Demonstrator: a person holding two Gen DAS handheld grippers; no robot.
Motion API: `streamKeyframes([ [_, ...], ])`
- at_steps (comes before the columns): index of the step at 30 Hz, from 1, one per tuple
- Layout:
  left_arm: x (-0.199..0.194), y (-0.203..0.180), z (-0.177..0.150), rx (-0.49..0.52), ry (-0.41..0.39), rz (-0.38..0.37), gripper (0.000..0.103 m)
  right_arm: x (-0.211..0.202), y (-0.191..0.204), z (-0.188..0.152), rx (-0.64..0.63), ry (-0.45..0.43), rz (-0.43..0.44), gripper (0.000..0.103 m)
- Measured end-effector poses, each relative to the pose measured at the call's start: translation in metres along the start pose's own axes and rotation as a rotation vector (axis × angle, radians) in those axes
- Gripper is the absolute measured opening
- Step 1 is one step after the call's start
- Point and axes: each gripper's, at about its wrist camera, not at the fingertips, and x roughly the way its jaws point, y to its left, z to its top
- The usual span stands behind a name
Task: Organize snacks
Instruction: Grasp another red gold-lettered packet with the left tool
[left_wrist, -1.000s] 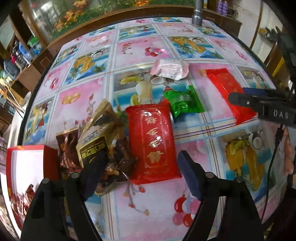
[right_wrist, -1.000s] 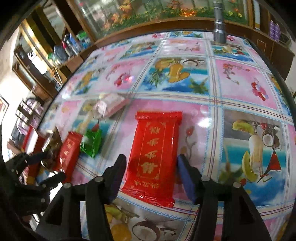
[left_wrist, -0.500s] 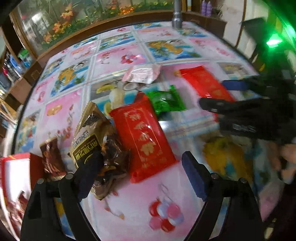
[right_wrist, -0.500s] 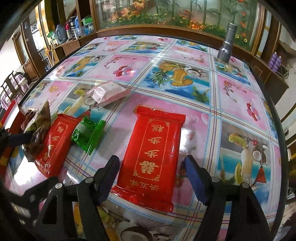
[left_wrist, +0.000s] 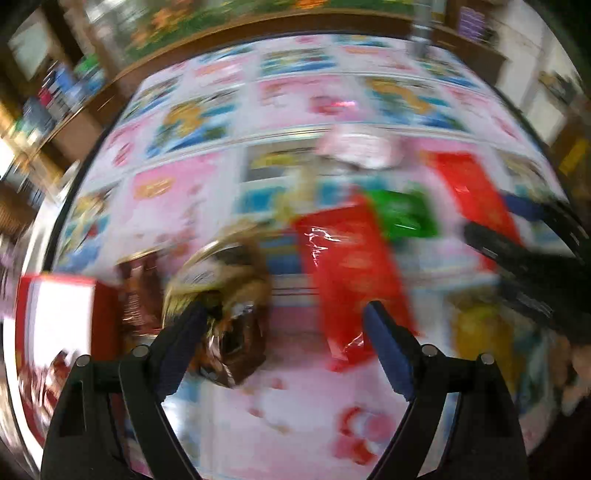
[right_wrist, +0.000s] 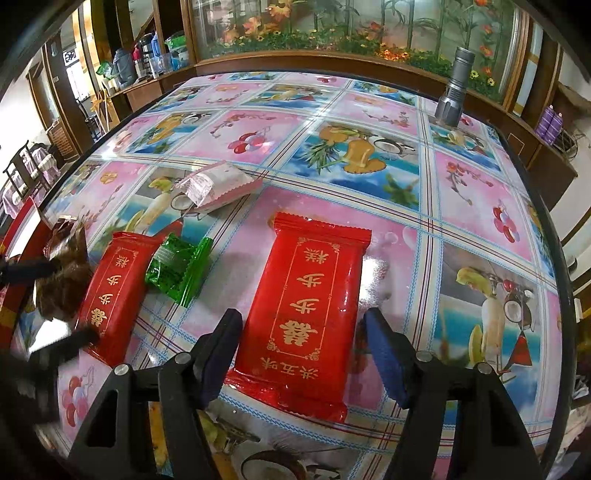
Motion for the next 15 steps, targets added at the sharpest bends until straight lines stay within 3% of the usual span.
streamKeyframes([
  [3,-0.003,0.017,0.000,-0.135,0.010,-0.030,0.088,0.000,0.000,0.000,0.002,0.001,-0.001,0.070],
  [4,-0.007,0.011,-0.001,-0.129,-0.004,-0.062,0.088,0.000,0.000,0.000,0.003,0.001,-0.001,0.070],
  [8,-0.007,-0.035,-0.002,0.029,-0.005,-0.003,0.088,0.000,0.000,0.000,0.003,0.001,0.003,0.071],
  [13,-0.001,-0.049,0.002,0.009,-0.018,0.034,0.090,0.000,0.000,0.000,0.005,0.000,0.007,0.072],
  [15,0.008,-0.048,0.002,-0.013,0.018,0.040,0.090,0.000,0.000,0.000,0.006,0.000,0.006,0.072],
])
